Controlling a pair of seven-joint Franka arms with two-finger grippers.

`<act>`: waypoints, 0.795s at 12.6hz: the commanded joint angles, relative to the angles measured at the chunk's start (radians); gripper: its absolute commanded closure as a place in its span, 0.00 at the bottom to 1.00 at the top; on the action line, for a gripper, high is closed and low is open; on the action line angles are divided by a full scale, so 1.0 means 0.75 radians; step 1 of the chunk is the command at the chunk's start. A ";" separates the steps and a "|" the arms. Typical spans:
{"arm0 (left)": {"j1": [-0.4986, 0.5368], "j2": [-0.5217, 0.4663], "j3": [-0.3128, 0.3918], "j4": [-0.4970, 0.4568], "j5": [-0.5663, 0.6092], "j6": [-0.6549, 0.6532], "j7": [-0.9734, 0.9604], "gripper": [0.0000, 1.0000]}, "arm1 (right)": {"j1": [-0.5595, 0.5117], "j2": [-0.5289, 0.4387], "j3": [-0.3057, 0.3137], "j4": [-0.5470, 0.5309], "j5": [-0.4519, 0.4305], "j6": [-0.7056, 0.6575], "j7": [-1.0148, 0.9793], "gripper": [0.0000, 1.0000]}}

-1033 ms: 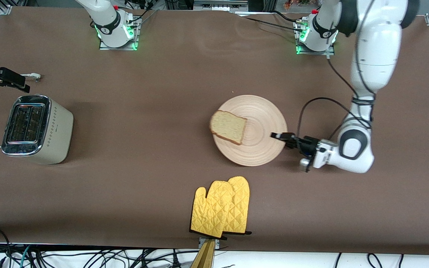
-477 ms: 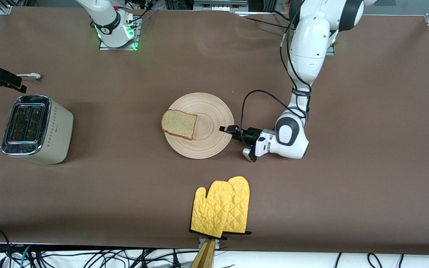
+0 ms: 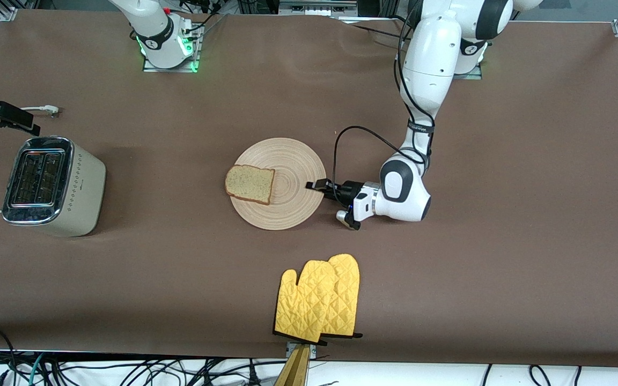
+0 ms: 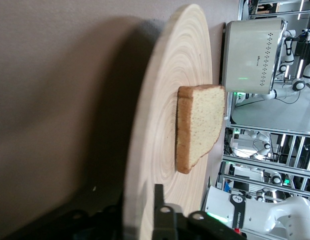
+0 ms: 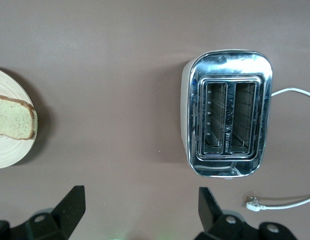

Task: Move plate and put bread in toaster
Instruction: 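Grasp the bread slice with the right gripper while the left gripper withdraws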

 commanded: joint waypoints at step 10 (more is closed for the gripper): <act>0.294 -0.395 -0.001 -0.337 0.304 -0.014 0.067 0.00 | 0.175 0.210 0.096 -0.511 0.615 0.542 0.078 0.00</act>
